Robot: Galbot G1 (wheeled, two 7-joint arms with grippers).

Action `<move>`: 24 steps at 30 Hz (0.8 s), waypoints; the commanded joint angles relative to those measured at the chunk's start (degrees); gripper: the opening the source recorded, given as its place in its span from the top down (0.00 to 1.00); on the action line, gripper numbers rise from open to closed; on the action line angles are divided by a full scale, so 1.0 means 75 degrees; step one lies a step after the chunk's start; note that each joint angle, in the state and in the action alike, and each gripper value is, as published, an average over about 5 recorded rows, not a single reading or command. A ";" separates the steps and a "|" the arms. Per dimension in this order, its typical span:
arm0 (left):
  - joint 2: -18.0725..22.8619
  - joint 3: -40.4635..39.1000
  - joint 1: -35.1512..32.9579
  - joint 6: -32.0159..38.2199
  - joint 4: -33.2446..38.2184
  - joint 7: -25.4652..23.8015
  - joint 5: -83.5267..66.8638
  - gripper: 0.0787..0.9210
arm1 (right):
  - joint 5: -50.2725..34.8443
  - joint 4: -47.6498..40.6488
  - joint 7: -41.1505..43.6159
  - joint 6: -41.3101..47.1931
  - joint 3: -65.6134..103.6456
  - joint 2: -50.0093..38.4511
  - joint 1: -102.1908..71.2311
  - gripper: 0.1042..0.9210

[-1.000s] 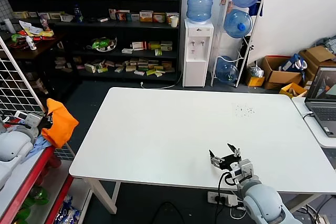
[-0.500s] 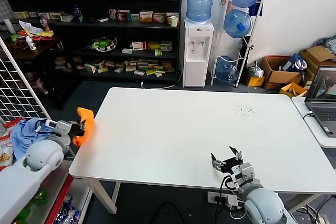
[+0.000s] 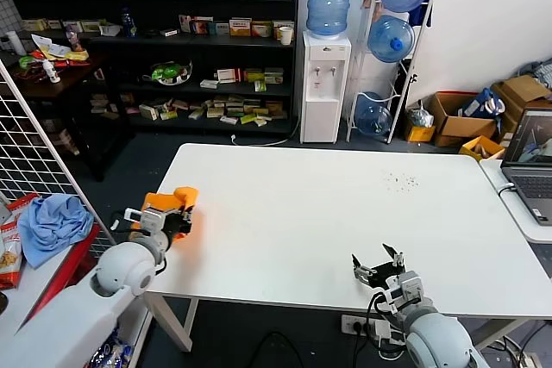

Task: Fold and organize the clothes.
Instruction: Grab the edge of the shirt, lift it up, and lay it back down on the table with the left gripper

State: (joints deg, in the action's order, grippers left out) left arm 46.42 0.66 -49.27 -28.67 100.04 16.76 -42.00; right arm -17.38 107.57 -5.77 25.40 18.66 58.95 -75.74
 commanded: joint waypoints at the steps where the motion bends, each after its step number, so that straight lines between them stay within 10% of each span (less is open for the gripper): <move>1: 0.2240 -0.0755 0.0111 0.0092 -0.0379 0.0390 0.0302 0.94 | 0.0017 -0.0033 0.0107 -0.0150 0.0170 -0.0101 -0.0185 0.12; 16: 0.5841 -0.1411 0.0457 0.0933 -0.2403 0.0587 0.1437 0.94 | -0.0009 -0.0143 0.0287 -0.0615 0.0648 -0.0303 -0.0478 0.12; 24: 0.6443 -0.1367 0.0473 0.2558 -0.2834 0.0631 0.0670 0.88 | -0.0033 -0.0234 0.0254 -0.0589 0.0662 -0.0271 -0.0368 0.12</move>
State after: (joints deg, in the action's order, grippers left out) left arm 82.79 -8.36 -45.89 -20.93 85.20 20.98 -34.50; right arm -17.49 106.16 -3.92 21.61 22.92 57.03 -78.54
